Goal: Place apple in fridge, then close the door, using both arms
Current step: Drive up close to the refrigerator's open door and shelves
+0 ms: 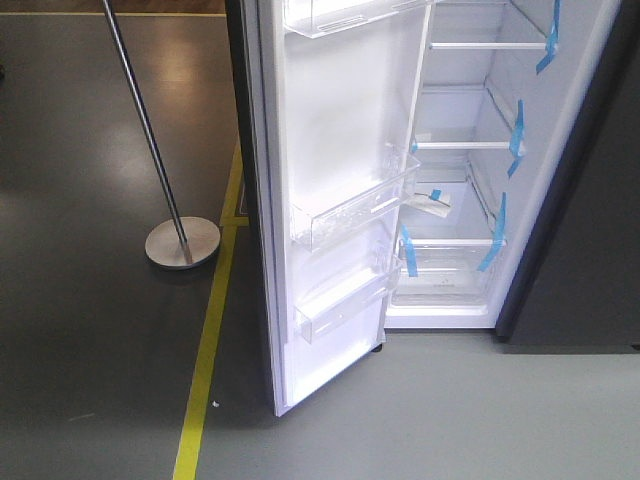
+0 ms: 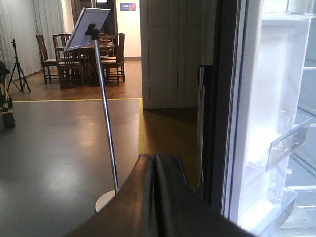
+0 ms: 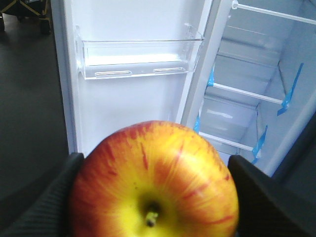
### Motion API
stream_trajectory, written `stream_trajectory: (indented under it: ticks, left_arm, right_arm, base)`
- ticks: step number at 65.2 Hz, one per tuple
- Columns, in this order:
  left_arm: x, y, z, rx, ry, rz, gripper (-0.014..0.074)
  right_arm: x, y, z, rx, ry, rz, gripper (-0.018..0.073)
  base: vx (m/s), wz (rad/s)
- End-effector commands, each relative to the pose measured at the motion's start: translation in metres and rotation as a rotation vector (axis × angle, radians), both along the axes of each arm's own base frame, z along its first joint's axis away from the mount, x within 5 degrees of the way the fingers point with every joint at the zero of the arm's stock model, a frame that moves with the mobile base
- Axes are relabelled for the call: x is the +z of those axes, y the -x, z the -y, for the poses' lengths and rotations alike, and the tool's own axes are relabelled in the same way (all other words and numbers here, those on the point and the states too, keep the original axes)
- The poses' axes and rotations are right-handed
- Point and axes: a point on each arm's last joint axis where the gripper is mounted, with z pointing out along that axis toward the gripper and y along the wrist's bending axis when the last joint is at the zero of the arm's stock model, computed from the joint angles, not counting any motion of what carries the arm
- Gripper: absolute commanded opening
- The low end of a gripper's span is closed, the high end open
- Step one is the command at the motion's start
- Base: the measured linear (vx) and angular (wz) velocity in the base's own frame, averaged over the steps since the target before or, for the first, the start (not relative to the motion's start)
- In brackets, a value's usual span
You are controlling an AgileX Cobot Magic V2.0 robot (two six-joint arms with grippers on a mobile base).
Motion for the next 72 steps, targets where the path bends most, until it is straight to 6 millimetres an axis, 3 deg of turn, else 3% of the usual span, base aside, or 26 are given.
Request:
stream_trajectory:
  ticks: [1,72]
  left_arm:
    - [0.0123,0.0025,0.0018,-0.020,0.001,0.092,-0.0007]
    - [0.0123,0.0025,0.0018,-0.020,0.001,0.092,-0.0007]
  right_arm:
    - [0.0177,0.0076,0.0010,-0.013,-0.021,0.126,0.0104]
    - [0.0177,0.0076,0.0010,-0.013,-0.021,0.126,0.0104]
  base:
    - [0.10,0.00]
    - [0.10,0.00]
